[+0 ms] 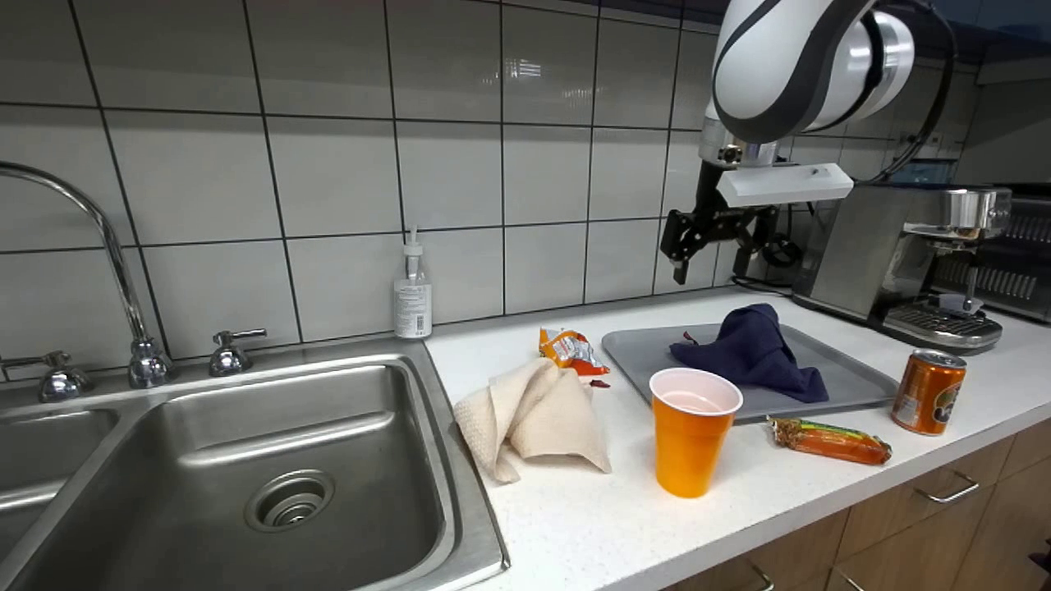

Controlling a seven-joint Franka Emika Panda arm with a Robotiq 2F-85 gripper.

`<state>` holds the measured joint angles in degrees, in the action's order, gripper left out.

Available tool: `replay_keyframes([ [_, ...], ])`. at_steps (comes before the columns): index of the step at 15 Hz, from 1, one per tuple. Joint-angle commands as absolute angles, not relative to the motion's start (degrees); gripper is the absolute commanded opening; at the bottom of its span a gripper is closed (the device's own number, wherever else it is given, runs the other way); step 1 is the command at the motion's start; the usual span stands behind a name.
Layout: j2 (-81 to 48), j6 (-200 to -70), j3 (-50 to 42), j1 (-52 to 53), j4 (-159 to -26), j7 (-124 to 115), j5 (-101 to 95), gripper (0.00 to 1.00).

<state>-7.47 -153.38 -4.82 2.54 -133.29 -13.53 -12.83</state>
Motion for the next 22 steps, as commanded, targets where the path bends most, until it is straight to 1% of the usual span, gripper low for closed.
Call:
replay_keyframes([
  [1, -7.1, -154.9, -5.5, 0.8, -134.2, -12.7, -13.4, 1.0],
  [10, -12.1, -158.6, -7.7, -2.6, -132.5, -9.0, -11.0, 1.0],
  [22, -19.8, -158.9, -7.6, -5.3, -127.1, -3.4, -5.0, 1.0],
])
